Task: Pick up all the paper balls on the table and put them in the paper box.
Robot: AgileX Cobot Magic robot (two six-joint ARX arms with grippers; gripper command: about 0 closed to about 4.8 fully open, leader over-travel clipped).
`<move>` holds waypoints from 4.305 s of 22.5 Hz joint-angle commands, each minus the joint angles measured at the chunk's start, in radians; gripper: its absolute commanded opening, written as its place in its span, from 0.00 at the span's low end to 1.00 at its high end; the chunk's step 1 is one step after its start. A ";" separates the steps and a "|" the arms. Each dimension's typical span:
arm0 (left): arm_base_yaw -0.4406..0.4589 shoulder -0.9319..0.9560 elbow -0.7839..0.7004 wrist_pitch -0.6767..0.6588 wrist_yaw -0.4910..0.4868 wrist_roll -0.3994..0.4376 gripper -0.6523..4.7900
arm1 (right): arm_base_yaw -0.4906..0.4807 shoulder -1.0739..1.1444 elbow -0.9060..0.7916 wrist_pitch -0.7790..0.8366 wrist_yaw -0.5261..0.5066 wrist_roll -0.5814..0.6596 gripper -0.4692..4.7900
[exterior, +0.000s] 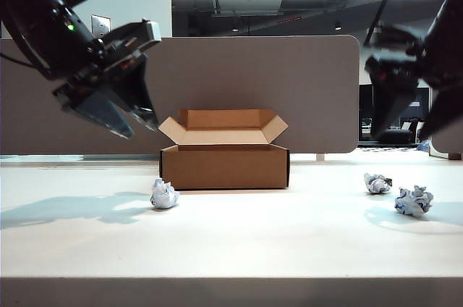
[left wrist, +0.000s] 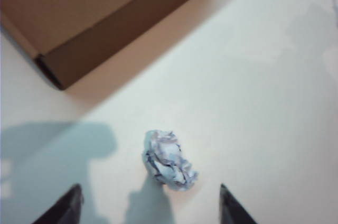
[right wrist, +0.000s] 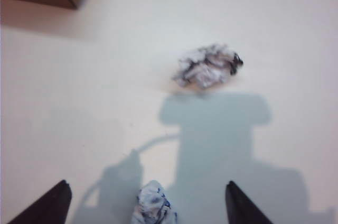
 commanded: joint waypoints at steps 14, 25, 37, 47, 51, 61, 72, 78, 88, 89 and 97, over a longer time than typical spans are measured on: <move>-0.145 0.143 0.042 0.044 -0.243 0.013 0.70 | 0.001 0.055 0.006 -0.039 0.027 0.055 0.85; -0.146 0.194 0.045 0.053 -0.249 0.007 0.70 | 0.011 0.056 0.006 -0.037 0.024 0.066 0.85; -0.146 0.254 0.099 0.005 -0.230 -0.008 0.69 | 0.018 0.118 0.006 -0.031 -0.018 0.084 0.85; -0.146 0.292 0.102 -0.010 -0.230 -0.017 0.69 | 0.018 0.183 0.006 -0.066 0.002 0.084 0.76; -0.146 0.293 0.102 -0.011 -0.228 -0.017 0.66 | 0.018 0.183 0.006 -0.077 0.002 0.084 0.65; -0.146 0.293 0.102 -0.017 -0.192 -0.017 0.39 | 0.018 0.183 0.006 -0.082 0.002 0.084 0.30; -0.146 0.293 0.102 -0.016 -0.193 -0.018 0.22 | 0.018 0.183 0.006 -0.075 0.002 0.083 0.18; -0.146 0.291 0.106 -0.016 -0.195 -0.021 0.22 | 0.018 0.183 0.006 -0.053 0.002 0.082 0.18; -0.146 0.291 0.351 -0.134 -0.196 -0.021 0.22 | 0.018 0.183 0.053 -0.011 -0.035 0.083 0.18; -0.146 0.291 0.378 -0.135 -0.196 -0.021 0.22 | 0.018 0.183 0.070 -0.003 -0.062 0.083 0.18; -0.145 0.292 0.538 0.045 -0.372 -0.048 0.22 | 0.040 0.242 0.350 0.121 -0.198 0.168 0.18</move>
